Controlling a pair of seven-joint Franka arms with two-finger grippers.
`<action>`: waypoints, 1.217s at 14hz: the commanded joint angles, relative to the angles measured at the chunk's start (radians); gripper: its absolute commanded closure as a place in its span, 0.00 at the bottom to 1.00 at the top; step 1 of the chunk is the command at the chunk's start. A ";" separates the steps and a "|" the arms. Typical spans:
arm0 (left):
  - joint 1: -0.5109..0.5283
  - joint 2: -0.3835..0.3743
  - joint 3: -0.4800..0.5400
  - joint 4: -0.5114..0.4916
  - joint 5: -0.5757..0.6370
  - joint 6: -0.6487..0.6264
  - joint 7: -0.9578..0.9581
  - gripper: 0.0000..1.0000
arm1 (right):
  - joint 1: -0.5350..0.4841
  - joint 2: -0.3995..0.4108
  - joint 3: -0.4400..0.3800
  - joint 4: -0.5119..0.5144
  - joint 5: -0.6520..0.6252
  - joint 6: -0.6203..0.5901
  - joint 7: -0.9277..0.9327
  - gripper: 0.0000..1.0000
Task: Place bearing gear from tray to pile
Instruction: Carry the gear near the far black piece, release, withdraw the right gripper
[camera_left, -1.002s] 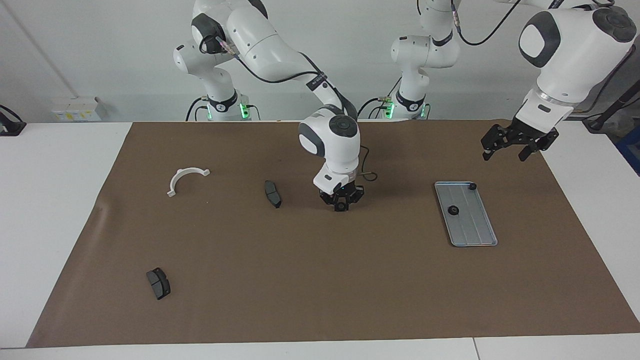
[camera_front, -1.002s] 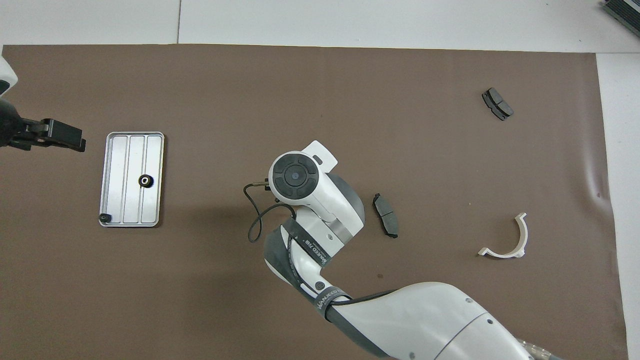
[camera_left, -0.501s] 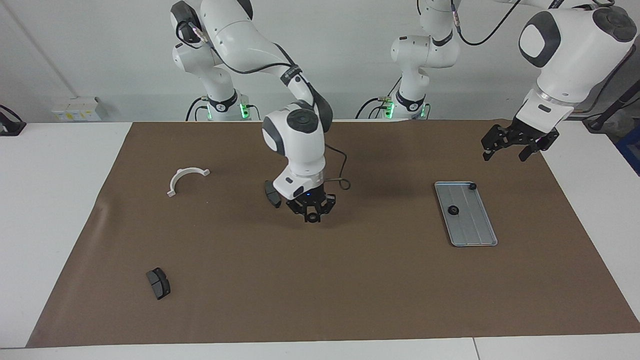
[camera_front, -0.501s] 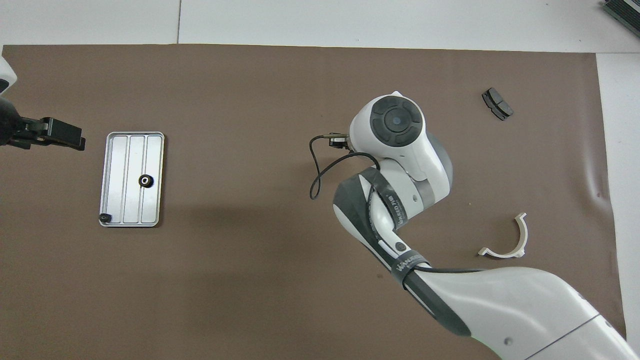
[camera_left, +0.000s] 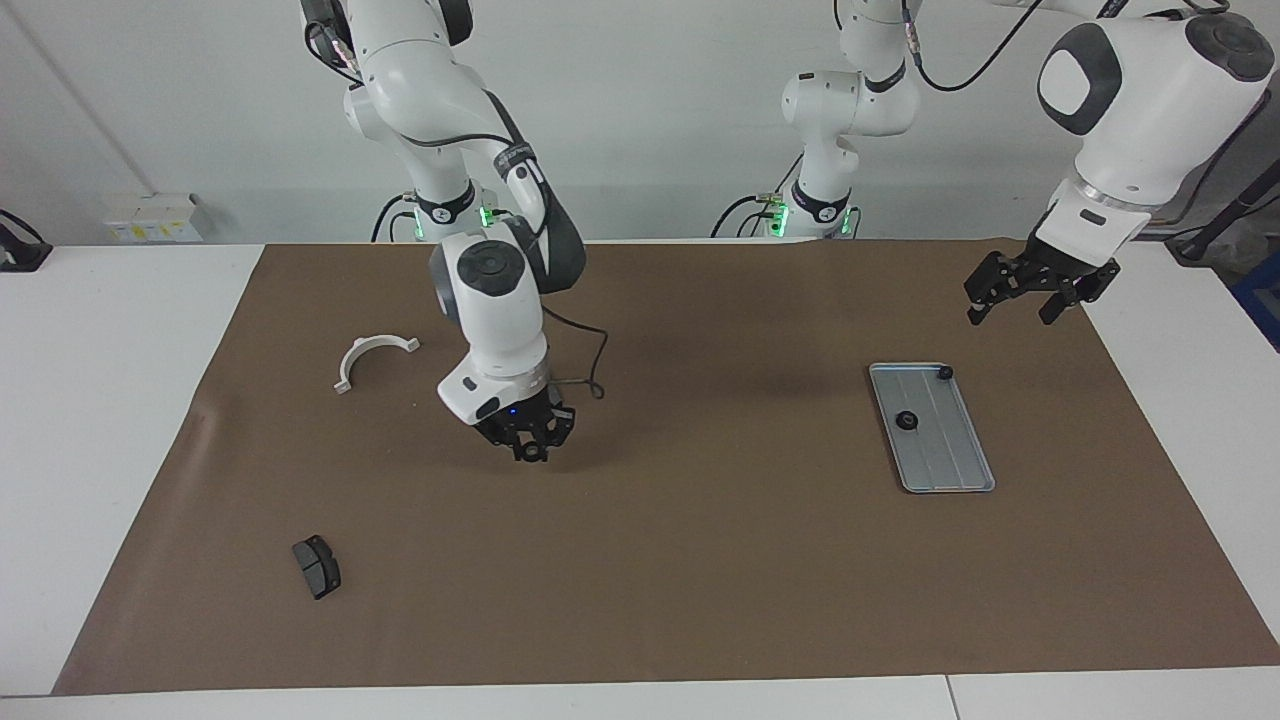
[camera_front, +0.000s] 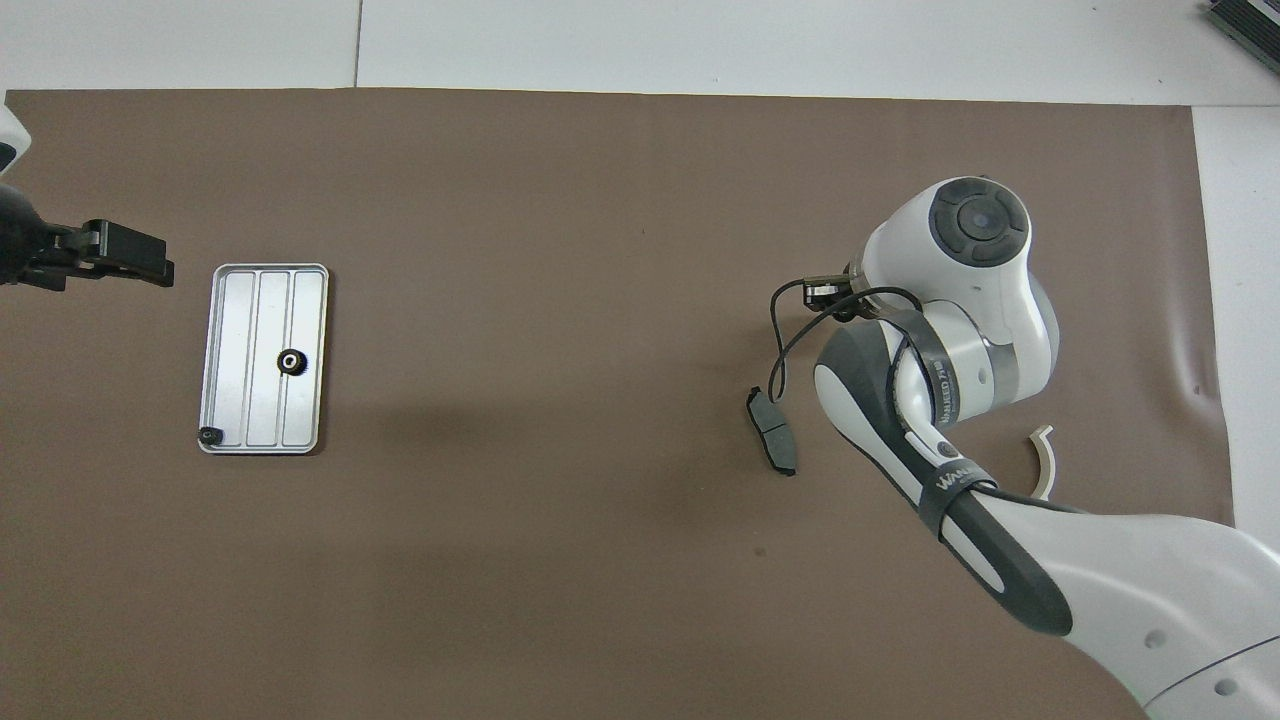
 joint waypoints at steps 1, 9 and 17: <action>-0.001 0.009 0.001 0.016 -0.012 0.009 -0.013 0.00 | -0.063 -0.060 0.019 -0.100 0.012 0.026 -0.093 0.98; 0.003 0.008 0.001 0.009 -0.010 0.021 -0.013 0.00 | -0.242 -0.083 0.019 -0.202 0.083 0.094 -0.394 0.97; 0.003 0.008 0.001 0.011 -0.010 0.021 -0.012 0.00 | -0.276 -0.085 0.018 -0.226 0.099 0.118 -0.435 0.00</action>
